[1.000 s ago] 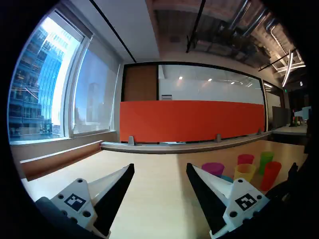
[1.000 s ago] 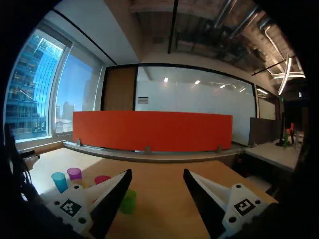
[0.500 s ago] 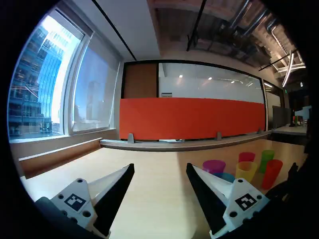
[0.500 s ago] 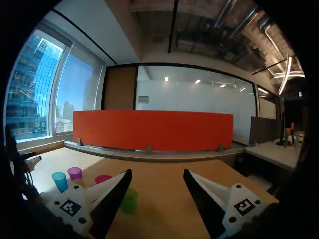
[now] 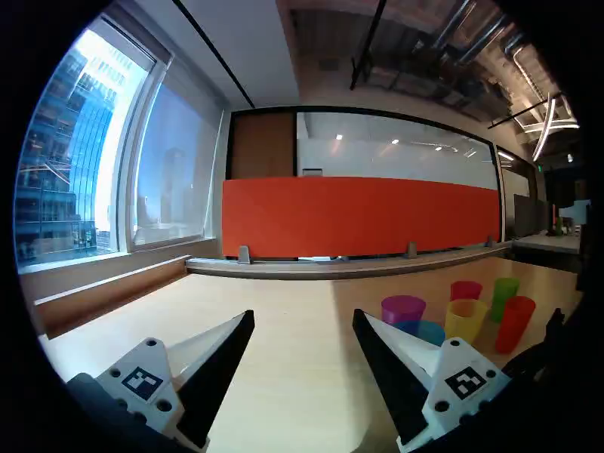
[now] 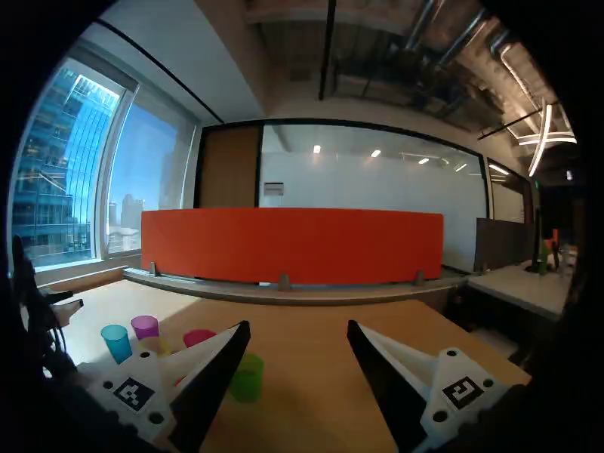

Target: Pour water

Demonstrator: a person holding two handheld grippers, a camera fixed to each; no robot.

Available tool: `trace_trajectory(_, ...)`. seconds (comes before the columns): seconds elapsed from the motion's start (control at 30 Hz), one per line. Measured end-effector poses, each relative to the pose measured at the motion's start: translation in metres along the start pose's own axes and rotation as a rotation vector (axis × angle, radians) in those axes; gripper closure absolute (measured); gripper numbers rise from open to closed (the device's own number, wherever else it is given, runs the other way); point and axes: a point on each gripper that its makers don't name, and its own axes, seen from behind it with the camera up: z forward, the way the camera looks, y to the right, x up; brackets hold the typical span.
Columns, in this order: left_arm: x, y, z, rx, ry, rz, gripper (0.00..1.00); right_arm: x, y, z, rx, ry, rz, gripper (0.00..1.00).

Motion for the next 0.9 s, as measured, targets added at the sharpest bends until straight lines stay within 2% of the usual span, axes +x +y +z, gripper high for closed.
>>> trace_trajectory(0.27,0.000,0.001,0.001,-0.001,-0.002,0.001,0.03,-0.003,0.007,-0.007,0.006,0.015,0.004,0.00)
trace_trajectory(0.47,-0.001,0.001,0.001,-0.001,-0.002,0.001,0.03,-0.005,0.016,-0.008,-0.002,0.031,-0.020,0.00)
trace_trajectory(0.67,-0.001,0.000,0.001,0.000,-0.002,0.002,0.03,-0.010,0.019,-0.002,0.001,0.050,-0.034,0.00)
trace_trajectory(0.9,-0.001,0.000,0.000,0.000,-0.002,0.002,0.03,-0.010,0.017,0.010,0.017,0.076,-0.017,0.00)
